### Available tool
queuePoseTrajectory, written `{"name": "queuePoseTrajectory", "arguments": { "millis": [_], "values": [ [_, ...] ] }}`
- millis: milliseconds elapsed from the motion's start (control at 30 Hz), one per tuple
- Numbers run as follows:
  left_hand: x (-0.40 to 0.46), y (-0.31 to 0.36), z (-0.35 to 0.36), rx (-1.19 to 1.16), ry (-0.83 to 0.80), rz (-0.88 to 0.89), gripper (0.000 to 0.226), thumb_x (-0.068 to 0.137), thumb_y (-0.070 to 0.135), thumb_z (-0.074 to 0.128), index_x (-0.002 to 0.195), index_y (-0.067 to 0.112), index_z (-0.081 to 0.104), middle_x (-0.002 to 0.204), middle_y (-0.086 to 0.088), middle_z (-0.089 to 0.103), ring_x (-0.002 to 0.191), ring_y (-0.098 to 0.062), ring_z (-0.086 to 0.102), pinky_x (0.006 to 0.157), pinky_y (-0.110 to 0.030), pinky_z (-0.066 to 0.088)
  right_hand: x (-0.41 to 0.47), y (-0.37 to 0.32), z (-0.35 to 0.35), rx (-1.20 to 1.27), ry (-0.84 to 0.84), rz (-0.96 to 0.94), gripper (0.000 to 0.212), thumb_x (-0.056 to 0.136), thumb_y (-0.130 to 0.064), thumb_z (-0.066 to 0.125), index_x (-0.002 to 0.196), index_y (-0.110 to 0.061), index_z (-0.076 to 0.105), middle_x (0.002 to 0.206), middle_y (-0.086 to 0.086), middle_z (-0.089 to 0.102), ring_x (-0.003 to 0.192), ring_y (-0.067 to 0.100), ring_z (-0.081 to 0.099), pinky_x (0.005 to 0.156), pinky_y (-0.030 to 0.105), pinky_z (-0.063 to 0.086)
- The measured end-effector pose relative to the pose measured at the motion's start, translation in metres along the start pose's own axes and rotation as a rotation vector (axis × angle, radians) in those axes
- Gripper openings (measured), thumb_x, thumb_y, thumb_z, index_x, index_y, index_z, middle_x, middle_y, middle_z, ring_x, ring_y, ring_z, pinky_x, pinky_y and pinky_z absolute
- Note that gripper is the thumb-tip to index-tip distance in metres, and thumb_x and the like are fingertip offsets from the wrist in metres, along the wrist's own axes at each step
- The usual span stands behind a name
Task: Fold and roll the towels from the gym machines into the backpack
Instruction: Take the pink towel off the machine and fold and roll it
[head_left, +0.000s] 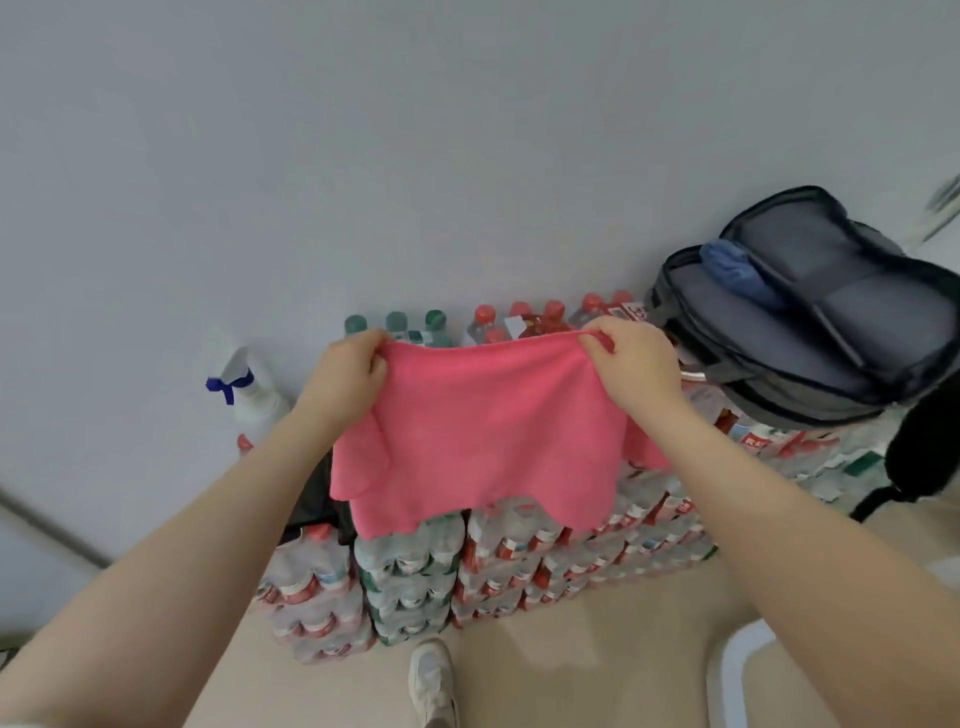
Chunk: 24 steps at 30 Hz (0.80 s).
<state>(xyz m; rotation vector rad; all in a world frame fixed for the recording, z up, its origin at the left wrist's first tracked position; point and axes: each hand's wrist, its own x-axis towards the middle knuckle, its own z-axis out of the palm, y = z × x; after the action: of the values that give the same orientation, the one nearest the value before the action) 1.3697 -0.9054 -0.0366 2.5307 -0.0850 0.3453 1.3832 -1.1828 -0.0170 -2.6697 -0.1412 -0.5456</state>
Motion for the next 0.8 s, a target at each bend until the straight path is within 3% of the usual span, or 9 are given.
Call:
{"name": "queuePoseTrajectory", "arguments": {
  "millis": [100, 200, 333, 500, 600, 700, 800],
  "values": [
    [0.046, -0.015, 0.009, -0.071, -0.001, -0.004, 0.023, 0.09, 0.003, 0.046, 0.107, 0.001, 0.061, 0.104, -0.018, 0.066, 0.096, -0.031, 0.06, 0.078, -0.026, 0.037, 0.053, 0.0, 0.024, -0.09, 0.024, -0.032, 0.023, 0.09, -0.026, 0.052, 0.1, -0.015, 0.069, 0.095, 0.014, 0.07, 0.095, 0.036, 0.059, 0.078, 0.038, 0.042],
    [0.09, -0.03, 0.013, -0.056, -0.033, 0.03, 0.018, 0.09, 0.008, 0.05, 0.102, 0.004, 0.064, 0.101, -0.013, 0.068, 0.094, -0.026, 0.061, 0.072, -0.016, 0.031, 0.107, 0.007, 0.044, -0.153, -0.009, -0.055, 0.025, 0.091, -0.028, 0.051, 0.099, -0.012, 0.069, 0.098, 0.017, 0.07, 0.095, 0.037, 0.059, 0.079, 0.04, 0.043],
    [0.143, -0.038, 0.012, -0.097, 0.059, 0.029, 0.019, 0.088, 0.005, 0.051, 0.103, 0.005, 0.063, 0.101, -0.012, 0.067, 0.083, -0.015, 0.053, 0.069, -0.011, 0.028, 0.166, 0.013, 0.072, -0.225, 0.007, -0.041, 0.027, 0.092, -0.028, 0.048, 0.098, -0.009, 0.067, 0.097, 0.02, 0.067, 0.095, 0.038, 0.058, 0.079, 0.041, 0.042],
    [0.15, -0.066, 0.031, -0.083, -0.131, -0.091, 0.037, 0.085, 0.006, 0.056, 0.121, 0.003, 0.051, 0.12, -0.014, 0.054, 0.099, -0.025, 0.054, 0.08, -0.012, 0.032, 0.171, 0.009, 0.118, -0.278, -0.149, -0.051, 0.027, 0.09, -0.021, 0.051, 0.111, -0.009, 0.061, 0.116, 0.016, 0.059, 0.112, 0.035, 0.047, 0.092, 0.041, 0.034],
    [0.129, -0.088, 0.039, -0.031, -0.239, -0.267, 0.035, 0.083, 0.016, 0.06, 0.116, 0.006, 0.052, 0.115, -0.011, 0.051, 0.1, -0.024, 0.053, 0.087, -0.024, 0.037, 0.145, -0.022, 0.147, -0.088, -0.35, -0.363, 0.031, 0.088, -0.018, 0.054, 0.117, -0.011, 0.059, 0.115, 0.014, 0.056, 0.111, 0.033, 0.051, 0.093, 0.04, 0.039],
    [0.101, -0.097, 0.039, -0.047, -0.243, -0.278, 0.021, 0.083, 0.018, 0.061, 0.102, 0.01, 0.056, 0.102, -0.004, 0.047, 0.087, -0.015, 0.049, 0.086, -0.024, 0.039, 0.124, -0.072, 0.163, 0.064, -0.712, -0.659, 0.041, 0.091, -0.022, 0.052, 0.131, -0.019, 0.048, 0.126, 0.007, 0.05, 0.114, 0.023, 0.049, 0.095, 0.035, 0.04],
    [0.079, -0.103, 0.029, -0.199, -0.298, -0.244, 0.017, 0.079, 0.03, 0.064, 0.092, 0.027, 0.055, 0.1, 0.004, 0.046, 0.083, -0.006, 0.049, 0.082, -0.021, 0.041, 0.12, -0.107, 0.177, 0.027, -0.785, -0.851, 0.044, 0.088, -0.022, 0.054, 0.132, -0.026, 0.047, 0.123, 0.004, 0.049, 0.11, 0.022, 0.05, 0.086, 0.035, 0.043]
  ]
}}
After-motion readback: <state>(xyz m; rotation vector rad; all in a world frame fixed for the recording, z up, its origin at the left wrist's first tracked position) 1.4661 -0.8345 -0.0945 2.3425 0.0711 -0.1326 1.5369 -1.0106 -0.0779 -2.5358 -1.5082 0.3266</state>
